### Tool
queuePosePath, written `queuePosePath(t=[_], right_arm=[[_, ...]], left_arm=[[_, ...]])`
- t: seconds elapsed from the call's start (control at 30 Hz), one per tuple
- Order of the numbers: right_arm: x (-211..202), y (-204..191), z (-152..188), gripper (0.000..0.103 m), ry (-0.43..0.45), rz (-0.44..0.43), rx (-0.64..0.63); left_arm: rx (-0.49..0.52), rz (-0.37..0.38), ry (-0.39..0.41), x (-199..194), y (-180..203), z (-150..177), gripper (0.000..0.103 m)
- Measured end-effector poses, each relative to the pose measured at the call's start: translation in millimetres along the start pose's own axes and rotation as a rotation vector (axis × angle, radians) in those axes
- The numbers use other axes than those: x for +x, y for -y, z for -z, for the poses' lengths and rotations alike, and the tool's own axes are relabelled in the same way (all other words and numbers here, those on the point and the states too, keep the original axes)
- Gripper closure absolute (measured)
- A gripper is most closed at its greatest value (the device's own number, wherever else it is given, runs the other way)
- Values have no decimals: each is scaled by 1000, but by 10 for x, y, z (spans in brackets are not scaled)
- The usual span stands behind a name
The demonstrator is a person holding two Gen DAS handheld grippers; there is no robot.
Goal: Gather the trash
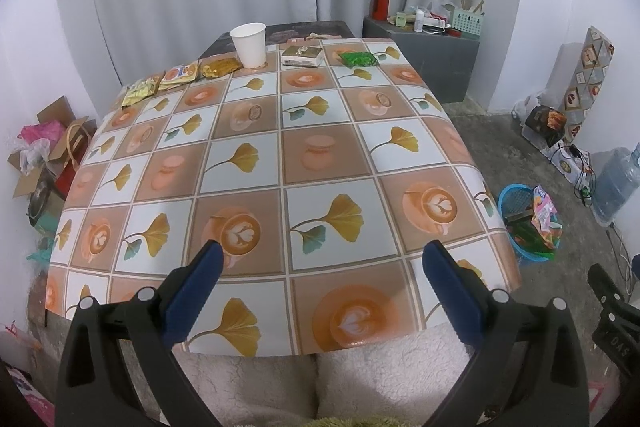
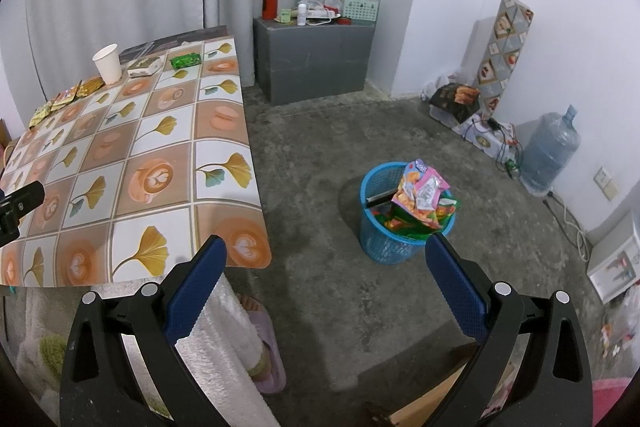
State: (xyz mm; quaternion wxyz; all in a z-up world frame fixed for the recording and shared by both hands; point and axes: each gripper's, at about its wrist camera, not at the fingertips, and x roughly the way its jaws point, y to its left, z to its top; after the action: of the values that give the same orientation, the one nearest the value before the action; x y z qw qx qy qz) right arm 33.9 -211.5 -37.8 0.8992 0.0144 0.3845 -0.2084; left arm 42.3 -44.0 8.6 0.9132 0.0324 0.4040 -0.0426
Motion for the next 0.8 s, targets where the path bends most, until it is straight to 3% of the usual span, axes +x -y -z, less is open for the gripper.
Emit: queuePosePath(t=[0.8], right_arm=[[4, -2, 4, 7, -1, -2, 1]], left_arm=[[4, 0, 1, 6, -15, -10, 5]])
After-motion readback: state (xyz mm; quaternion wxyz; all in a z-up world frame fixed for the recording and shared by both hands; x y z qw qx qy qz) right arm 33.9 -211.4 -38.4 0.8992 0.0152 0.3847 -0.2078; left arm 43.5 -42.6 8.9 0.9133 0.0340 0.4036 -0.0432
